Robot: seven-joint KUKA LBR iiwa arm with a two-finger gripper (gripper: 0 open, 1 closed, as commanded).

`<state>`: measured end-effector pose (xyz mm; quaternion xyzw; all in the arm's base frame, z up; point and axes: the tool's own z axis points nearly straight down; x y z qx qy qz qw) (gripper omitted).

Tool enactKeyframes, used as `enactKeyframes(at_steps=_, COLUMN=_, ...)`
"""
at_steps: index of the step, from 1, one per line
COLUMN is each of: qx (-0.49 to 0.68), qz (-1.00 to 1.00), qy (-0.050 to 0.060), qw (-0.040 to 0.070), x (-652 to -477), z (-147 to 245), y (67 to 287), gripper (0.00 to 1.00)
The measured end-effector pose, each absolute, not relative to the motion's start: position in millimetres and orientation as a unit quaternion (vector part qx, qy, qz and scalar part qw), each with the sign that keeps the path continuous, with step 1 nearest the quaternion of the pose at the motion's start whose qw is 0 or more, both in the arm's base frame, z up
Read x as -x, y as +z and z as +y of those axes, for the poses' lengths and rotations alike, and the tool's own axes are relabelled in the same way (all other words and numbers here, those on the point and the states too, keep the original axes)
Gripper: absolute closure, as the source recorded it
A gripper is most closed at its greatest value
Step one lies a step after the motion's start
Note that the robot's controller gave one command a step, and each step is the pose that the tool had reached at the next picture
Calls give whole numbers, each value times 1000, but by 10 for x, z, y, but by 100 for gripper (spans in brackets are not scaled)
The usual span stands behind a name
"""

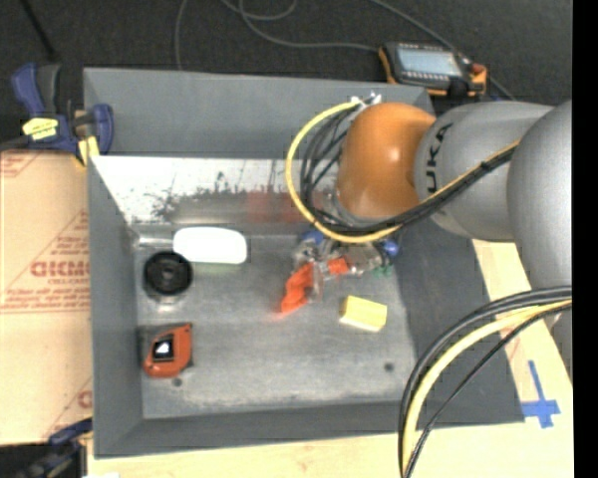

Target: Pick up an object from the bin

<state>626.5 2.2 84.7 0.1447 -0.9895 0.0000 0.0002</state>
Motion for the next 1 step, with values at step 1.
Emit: enactKeyframes(at_steps=1, qx=-145, qz=-989, qy=0, qw=2, x=-6250, z=22, y=1043, gripper=100)
